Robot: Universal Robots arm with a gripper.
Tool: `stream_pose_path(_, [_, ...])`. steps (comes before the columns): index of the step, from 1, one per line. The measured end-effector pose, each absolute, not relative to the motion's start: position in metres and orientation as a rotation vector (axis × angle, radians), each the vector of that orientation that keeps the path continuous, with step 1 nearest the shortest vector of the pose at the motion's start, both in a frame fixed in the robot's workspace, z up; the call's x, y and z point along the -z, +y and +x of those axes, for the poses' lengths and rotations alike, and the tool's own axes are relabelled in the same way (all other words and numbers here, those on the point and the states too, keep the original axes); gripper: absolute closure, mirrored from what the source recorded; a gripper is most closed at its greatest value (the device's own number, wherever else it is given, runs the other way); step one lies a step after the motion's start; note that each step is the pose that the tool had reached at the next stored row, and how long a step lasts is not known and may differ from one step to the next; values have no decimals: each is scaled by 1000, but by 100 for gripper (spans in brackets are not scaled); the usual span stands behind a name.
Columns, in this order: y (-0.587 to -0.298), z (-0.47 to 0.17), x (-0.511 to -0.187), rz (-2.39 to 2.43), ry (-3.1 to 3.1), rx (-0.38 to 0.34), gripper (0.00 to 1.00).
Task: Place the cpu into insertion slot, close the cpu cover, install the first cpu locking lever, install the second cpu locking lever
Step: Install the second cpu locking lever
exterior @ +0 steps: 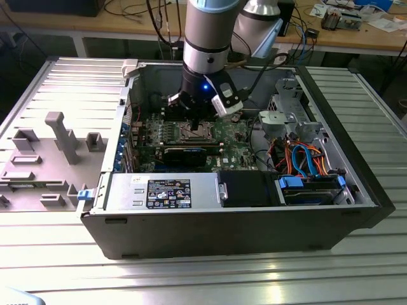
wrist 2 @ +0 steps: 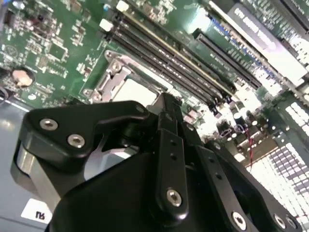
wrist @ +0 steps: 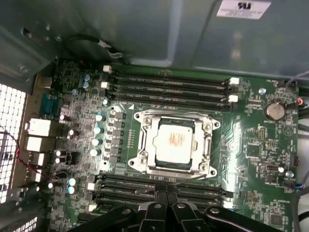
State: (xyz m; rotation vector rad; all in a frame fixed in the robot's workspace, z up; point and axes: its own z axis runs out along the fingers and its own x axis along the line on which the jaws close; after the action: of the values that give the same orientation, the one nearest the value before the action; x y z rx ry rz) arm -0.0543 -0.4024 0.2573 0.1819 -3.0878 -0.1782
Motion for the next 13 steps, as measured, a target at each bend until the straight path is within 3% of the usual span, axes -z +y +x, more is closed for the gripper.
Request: stream_pose_path(13, [-402,-89,-226,182,-3088,178,89])
